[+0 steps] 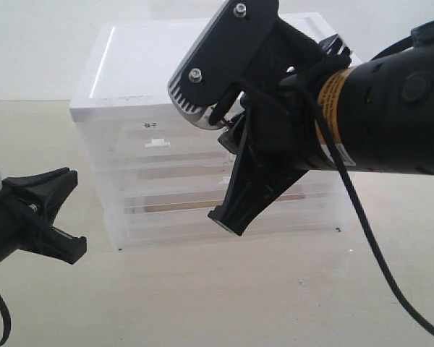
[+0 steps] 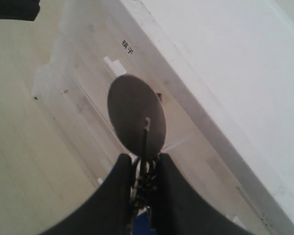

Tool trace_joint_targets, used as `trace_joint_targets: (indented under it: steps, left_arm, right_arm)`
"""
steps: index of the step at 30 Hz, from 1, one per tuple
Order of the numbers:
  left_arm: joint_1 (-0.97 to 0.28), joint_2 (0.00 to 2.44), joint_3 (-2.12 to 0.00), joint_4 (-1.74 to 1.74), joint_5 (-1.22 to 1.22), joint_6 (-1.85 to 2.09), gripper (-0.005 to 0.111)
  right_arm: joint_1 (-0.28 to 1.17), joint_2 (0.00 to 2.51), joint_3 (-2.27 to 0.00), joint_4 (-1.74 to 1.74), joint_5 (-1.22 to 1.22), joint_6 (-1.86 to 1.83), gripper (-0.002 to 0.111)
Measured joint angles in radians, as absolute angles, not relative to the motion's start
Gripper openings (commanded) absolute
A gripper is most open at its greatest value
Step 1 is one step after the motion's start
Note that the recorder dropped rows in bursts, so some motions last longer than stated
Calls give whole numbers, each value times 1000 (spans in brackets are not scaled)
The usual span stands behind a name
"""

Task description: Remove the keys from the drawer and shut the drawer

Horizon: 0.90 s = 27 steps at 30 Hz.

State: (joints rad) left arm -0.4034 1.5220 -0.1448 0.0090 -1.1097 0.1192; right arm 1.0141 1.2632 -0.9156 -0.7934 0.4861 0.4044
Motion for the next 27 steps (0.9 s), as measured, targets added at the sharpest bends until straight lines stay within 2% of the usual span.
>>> trace_joint_targets:
  steps: [6, 11, 14, 20, 27]
  left_arm:
    - [-418, 1537, -236, 708, -1051, -65, 4]
    - [-485, 1667, -377, 815, -789, -164, 4]
    - [-517, 1745, -412, 737, -744, -96, 4]
    - [-598, 1859, -430, 255, -735, 287, 4]
    - [-666, 1916, -443, -70, -791, 602, 4]
  right_arm:
    - [1014, 1263, -916, -793, 487, 400, 0]
    - [1014, 1263, -916, -793, 488, 398, 0]
    - [1014, 1263, -916, -793, 489, 398, 0]
    - [1014, 1263, -916, -793, 489, 397, 0]
    - [1014, 1263, -916, -793, 487, 397, 0]
